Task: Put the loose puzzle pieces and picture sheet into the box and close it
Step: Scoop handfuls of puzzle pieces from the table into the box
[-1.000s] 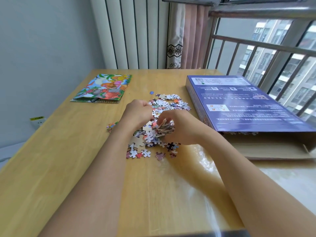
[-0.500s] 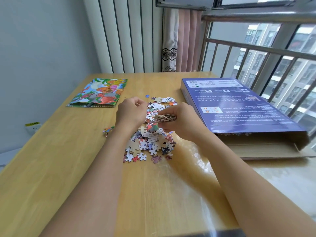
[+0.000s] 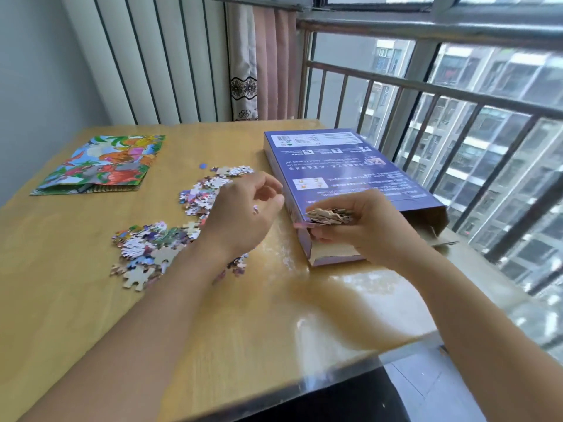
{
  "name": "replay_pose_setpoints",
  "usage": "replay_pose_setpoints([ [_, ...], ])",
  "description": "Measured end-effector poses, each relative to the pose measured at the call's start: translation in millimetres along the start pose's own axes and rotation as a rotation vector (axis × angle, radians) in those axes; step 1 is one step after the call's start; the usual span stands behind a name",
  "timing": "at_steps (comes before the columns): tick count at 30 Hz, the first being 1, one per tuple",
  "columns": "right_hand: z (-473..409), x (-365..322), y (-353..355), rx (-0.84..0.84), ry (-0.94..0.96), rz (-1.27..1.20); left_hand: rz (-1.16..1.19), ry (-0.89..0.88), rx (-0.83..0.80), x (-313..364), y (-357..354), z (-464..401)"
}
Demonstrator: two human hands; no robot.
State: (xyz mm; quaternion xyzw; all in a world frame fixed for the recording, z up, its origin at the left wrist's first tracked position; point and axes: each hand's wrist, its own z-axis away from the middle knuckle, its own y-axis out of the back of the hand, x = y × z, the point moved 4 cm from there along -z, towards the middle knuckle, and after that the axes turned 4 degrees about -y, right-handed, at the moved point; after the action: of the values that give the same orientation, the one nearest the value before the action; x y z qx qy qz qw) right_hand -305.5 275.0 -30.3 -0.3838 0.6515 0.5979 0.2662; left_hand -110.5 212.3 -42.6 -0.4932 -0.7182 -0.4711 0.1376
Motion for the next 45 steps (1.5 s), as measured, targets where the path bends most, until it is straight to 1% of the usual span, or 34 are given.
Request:
replay_pose_setpoints([
  [5,21.5,34.4,22.7,0.084,-0.029,0.292,-0.122,-0.33,-0.252,26.6,-41.1,21.5],
  [8,18.3,54.9,30.0,0.206,-0.047,0.451,-0.289,-0.426,-0.385,25.1,-58.5,29.2],
  [10,13.6,63.7,32.0,0.268,-0.101,0.531,-0.387,-0.416,-0.405,17.8,-59.9,28.6],
  [12,8.0,68.3,30.3,0.279,-0.214,0.562,-0.424,-0.387,-0.412,12.0,-57.2,25.6],
  [14,3.1,66.8,22.9,0.308,-0.29,0.584,-0.411,-0.38,-0.422,8.5,-54.6,23.8],
  [16,0.9,62.2,13.6,0.343,-0.307,0.595,-0.386,-0.398,-0.432,7.4,-55.3,23.4],
  [18,-0.3,60.7,7.8,0.351,-0.313,0.553,-0.339,-0.421,-0.435,8.7,-57.1,23.9],
  [21,2.6,59.5,8.0,0.349,-0.304,0.422,-0.244,-0.42,-0.439,13.0,-57.0,24.6],
  [23,6.4,58.5,12.2,0.341,-0.298,0.416,-0.237,-0.419,-0.436,13.9,-55.9,24.3],
  [26,14.1,61.1,21.6,0.276,-0.314,0.44,-0.229,-0.411,-0.436,13.6,-55.0,23.6],
  [28,22.4,58.7,30.7,0.313,-0.251,0.397,-0.22,-0.403,-0.438,13.3,-55.2,23.3],
  [30,29.0,51.7,34.3,0.36,-0.065,0.36,-0.216,-0.405,-0.432,13.2,-55.6,23.3],
  [31,30.6,46.9,31.4,0.32,0.052,0.373,-0.218,-0.404,-0.431,13.0,-55.7,23.2],
  [32,31.9,41.7,24.5,0.224,0.147,0.4,-0.22,-0.405,-0.43,12.6,-55.8,23.3],
  [33,32.4,39.2,15.7,0.096,0.184,0.421,-0.223,-0.409,-0.432,12.5,-55.8,23.4],
  [34,32.9,39.2,8.5,-0.032,0.173,0.433,-0.226,-0.411,-0.435,12.4,-56.0,23.6],
  [35,32.4,41.8,5.3,-0.118,0.151,0.456,-0.228,-0.413,-0.436,12.7,-56.0,23.7],
  [36,30.7,45.1,4.7,-0.161,0.139,0.492,-0.226,-0.41,-0.435,12.5,-55.5,23.8],
  [39,23.0,55.3,8.2,-0.219,0.099,0.628,-0.214,-0.402,-0.431,12.6,-54.8,23.2],
  [41,13.6,64.8,13.1,-0.231,0.04,0.692,-0.208,-0.404,-0.426,12.3,-54.7,23.2],
  [45,-6.4,80.8,28.1,-0.2,-0.059,0.717,-0.193,-0.397,-0.431,12.5,-54.7,24.1],
])
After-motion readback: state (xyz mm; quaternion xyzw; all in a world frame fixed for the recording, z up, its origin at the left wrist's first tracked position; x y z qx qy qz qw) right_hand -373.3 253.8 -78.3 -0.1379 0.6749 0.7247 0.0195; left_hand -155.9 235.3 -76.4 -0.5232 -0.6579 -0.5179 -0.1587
